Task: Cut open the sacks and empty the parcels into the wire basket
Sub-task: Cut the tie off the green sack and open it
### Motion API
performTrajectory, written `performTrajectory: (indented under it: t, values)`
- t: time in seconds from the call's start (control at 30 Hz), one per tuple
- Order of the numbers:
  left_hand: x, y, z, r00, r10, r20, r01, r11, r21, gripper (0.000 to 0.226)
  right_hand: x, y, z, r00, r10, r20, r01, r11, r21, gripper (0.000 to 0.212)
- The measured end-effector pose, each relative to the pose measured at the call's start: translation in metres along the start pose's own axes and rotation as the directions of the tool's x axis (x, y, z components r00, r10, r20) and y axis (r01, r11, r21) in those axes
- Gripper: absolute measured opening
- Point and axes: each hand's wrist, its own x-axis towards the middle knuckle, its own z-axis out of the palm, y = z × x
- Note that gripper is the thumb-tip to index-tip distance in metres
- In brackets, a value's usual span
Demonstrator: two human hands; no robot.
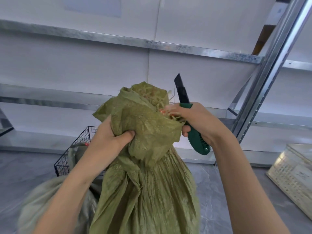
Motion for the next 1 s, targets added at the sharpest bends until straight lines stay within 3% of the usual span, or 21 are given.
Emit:
performTrajectory:
  t: [0.13,0.3,0.33,0.4,0.47,0.57,0.63,0.67,0.73,0.8,0.93,1.0]
  values:
    - [-0.01,0.004,0.0,0.998,-0.033,0.052,0.033,0.999,0.002,0.03,0.008,0.012,0.005,0.997,0.028,-0.072,-0.015,0.986,0.169,0.027]
    - [-0.025,0.002,-0.004,0.99,-0.06,0.124,0.058,0.998,0.023,0.035,0.013,0.018,0.01,0.988,0.101,-0.117,-0.033,0.877,0.479,0.016]
    - [-0.027,-0.001,-0.006,0.986,-0.066,0.154,0.062,0.998,0.031,0.042,0.013,0.019,0.012,0.989,0.106,-0.104,-0.039,0.861,0.508,0.019]
    - [-0.029,-0.005,-0.008,0.967,-0.109,0.231,0.105,0.994,0.029,0.083,0.012,0.02,0.016,0.989,0.125,-0.074,-0.063,0.83,0.554,0.023]
    - [-0.033,-0.01,-0.013,0.935,-0.145,0.323,0.19,0.975,-0.116,0.11,0.009,0.021,0.017,0.991,0.123,-0.045,-0.072,0.803,0.592,0.02]
    - [-0.034,0.001,-0.012,0.879,-0.216,0.424,0.352,0.896,-0.272,0.102,0.004,0.026,0.019,0.996,0.074,-0.053,-0.03,0.815,0.579,0.017]
    - [-0.027,0.01,-0.003,0.904,-0.287,0.317,0.376,0.888,-0.267,0.095,0.0,0.029,0.022,0.995,0.029,-0.1,0.03,0.842,0.539,0.02]
    - [-0.026,0.015,0.002,0.912,-0.295,0.286,0.367,0.896,-0.249,0.081,-0.003,0.029,0.023,0.992,0.0,-0.123,0.064,0.855,0.515,0.022]
    - [-0.02,0.02,0.01,0.936,-0.305,0.178,0.318,0.947,-0.049,0.045,-0.008,0.028,0.025,0.986,-0.059,-0.158,0.125,0.885,0.448,0.022]
    - [-0.015,0.03,0.018,0.957,-0.247,0.149,0.225,0.962,0.152,0.033,-0.014,0.024,0.025,0.977,-0.111,-0.179,0.174,0.906,0.386,0.022]
    - [-0.016,0.035,0.025,0.922,-0.133,0.362,0.01,0.947,0.322,0.062,-0.022,0.016,0.026,0.961,-0.174,-0.215,0.236,0.921,0.31,0.028]
    - [-0.014,0.031,0.031,0.931,-0.079,0.356,-0.039,0.948,0.315,0.061,-0.023,0.014,0.029,0.957,-0.177,-0.228,0.238,0.931,0.275,0.029]
